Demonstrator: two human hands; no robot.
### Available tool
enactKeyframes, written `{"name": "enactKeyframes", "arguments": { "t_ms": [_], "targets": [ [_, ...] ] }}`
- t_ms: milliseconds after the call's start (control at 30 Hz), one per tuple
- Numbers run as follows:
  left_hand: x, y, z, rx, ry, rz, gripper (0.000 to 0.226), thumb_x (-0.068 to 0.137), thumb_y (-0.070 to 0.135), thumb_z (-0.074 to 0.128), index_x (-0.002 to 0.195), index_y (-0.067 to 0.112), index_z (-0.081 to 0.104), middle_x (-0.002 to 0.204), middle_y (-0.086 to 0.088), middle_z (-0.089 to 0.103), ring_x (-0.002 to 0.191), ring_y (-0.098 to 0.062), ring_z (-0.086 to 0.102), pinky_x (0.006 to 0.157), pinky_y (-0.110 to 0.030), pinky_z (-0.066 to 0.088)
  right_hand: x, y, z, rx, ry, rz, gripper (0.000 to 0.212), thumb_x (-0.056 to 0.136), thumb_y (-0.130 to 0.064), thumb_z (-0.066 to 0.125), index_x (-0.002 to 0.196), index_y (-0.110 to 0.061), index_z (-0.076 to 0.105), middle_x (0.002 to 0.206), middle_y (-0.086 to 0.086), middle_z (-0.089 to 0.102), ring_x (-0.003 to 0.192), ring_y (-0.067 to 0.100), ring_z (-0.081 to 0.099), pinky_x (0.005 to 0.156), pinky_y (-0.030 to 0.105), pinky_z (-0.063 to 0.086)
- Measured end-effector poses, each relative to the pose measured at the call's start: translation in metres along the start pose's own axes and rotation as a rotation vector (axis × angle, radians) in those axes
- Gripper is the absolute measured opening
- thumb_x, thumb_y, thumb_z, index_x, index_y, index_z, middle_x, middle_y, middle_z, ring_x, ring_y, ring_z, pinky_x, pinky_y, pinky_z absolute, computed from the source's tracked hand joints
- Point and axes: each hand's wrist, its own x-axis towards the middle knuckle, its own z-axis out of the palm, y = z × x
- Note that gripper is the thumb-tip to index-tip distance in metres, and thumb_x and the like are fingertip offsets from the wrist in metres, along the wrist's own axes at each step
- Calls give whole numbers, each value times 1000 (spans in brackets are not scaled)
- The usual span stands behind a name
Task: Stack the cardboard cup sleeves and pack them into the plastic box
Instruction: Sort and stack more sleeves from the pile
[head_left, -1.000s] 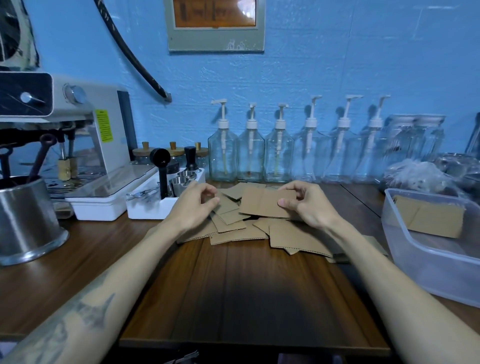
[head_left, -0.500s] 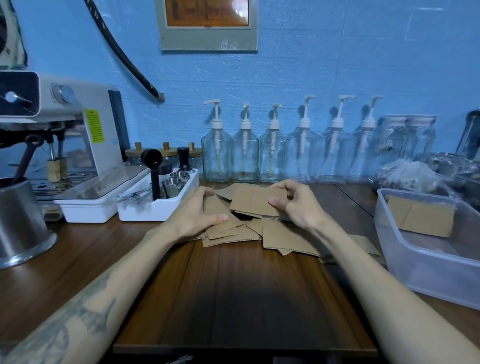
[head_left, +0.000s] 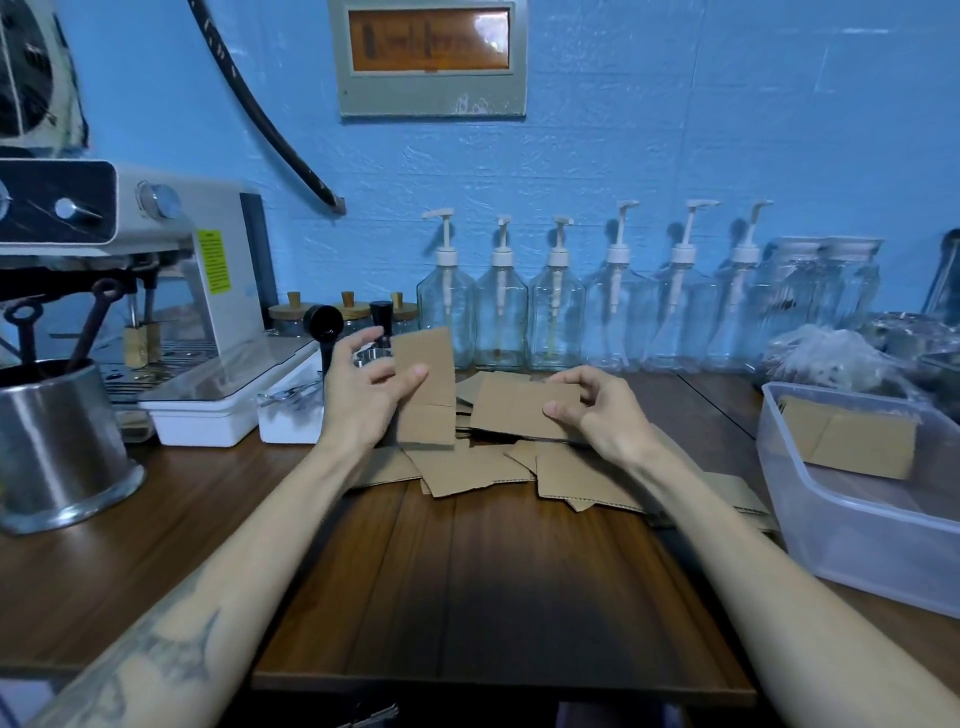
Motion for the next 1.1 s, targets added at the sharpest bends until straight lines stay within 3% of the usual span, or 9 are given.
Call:
{"name": "enactKeyframes", "arguments": {
  "t_ms": [133, 267, 467, 600, 700, 800, 900, 1000, 1100],
  "targets": [
    [-8, 1, 12, 254, -226, 147, 34, 85, 13, 74, 107, 35, 63, 92, 13, 75, 89, -6, 70, 78, -31, 58, -4, -4, 2, 20, -54, -65, 26, 84, -11, 76, 99, -30, 66, 89, -15, 74, 84, 2, 67, 75, 6, 48],
    [-15, -20, 19, 682, -527, 311, 42, 88, 16, 72, 127, 28, 63, 111, 5, 55, 108, -12, 51, 98, -27, 41, -5, -3, 5, -3, -170, -54, 36, 93, 3, 59, 105, -31, 63, 109, 1, 72, 104, 27, 66, 96, 35, 52],
    [-12, -30, 18, 713, -438, 279, 63, 85, 27, 75, 139, 31, 45, 122, 5, 35, 115, -4, 39, 101, -19, 31, -8, -8, 7, 102, -258, 6, 47, 94, 10, 42, 108, -28, 66, 95, -11, 73, 91, 7, 69, 72, 15, 49],
    [-11, -34, 19, 752, -461, 290, 50, 85, 31, 75, 130, 27, 55, 117, 6, 53, 107, -7, 51, 90, -24, 42, -11, -14, 9, 119, -286, 32, 37, 82, -18, 47, 102, -33, 74, 98, -10, 75, 93, 6, 67, 81, 18, 51],
    [-11, -33, 20, 736, -445, 296, 45, 83, 34, 76, 124, 29, 58, 113, 6, 56, 105, -7, 53, 86, -25, 43, -12, -13, 10, 31, -312, -5, 27, 94, -29, 62, 120, -33, 68, 114, -8, 71, 99, 1, 64, 91, 20, 46],
    [-14, -35, 22, 730, -451, 295, 44, 83, 37, 75, 122, 30, 55, 117, 8, 55, 108, -8, 53, 89, -28, 44, -14, -13, 17, -99, -347, -69, 47, 92, -20, 68, 137, -22, 54, 131, -5, 60, 116, 5, 57, 103, 27, 42],
    [-17, -38, 25, 750, -488, 290, 41, 88, 38, 70, 123, 30, 50, 120, 7, 51, 111, -10, 50, 91, -31, 42, -14, -13, 24, -117, -336, -110, 43, 96, -11, 61, 137, -19, 50, 131, -1, 56, 120, 14, 53, 107, 34, 42],
    [-16, -37, 24, 741, -487, 289, 35, 92, 36, 64, 123, 28, 49, 121, 7, 53, 112, -11, 51, 93, -31, 42, -11, -12, 23, -111, -304, -118, 36, 95, -9, 61, 128, -21, 54, 125, 3, 59, 114, 18, 56, 102, 32, 45],
    [-11, -32, 20, 695, -420, 234, 33, 93, 42, 61, 121, 28, 52, 104, 6, 60, 88, -2, 54, 77, -15, 43, -7, -10, 14, -17, -276, -90, 29, 92, -8, 66, 114, -27, 61, 110, 4, 67, 96, 15, 64, 83, 23, 53]
  ]
}}
